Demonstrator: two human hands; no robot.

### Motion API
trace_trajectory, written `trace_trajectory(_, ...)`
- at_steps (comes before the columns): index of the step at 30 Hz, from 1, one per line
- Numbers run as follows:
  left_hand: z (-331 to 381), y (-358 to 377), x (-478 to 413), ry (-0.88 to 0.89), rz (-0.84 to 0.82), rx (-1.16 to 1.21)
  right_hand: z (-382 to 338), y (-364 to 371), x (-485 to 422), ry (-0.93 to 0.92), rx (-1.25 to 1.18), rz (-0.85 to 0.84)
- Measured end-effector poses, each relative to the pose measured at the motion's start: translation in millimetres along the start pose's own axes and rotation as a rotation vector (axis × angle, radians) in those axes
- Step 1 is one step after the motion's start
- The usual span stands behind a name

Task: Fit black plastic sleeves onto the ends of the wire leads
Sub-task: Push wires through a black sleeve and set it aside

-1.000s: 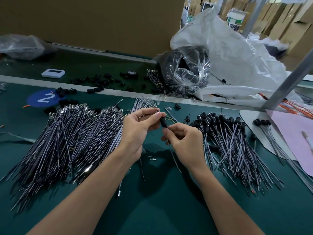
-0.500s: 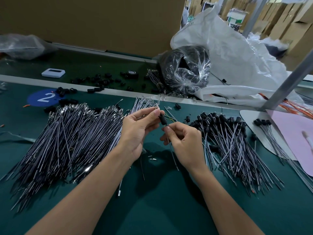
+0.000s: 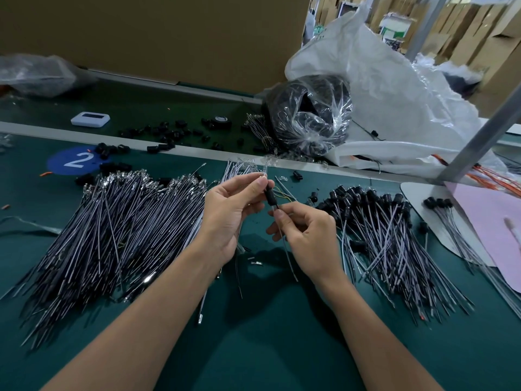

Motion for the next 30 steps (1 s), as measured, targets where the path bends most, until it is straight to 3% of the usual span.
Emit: trace_trajectory(30,3.6,-2.4,-2.3,0.056,0.004,-0.055,1.8,0.5,-2.2,0.003,-0.020,-0.004)
Point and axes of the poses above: each hand's wrist, its own x-axis away from the middle knuckle, its own y-axis out of the palm, z = x × y, the point moved 3 cm from there along -x, towards the middle knuckle, and after that the axes turned 11 degrees about y, right-handed, at the moved point
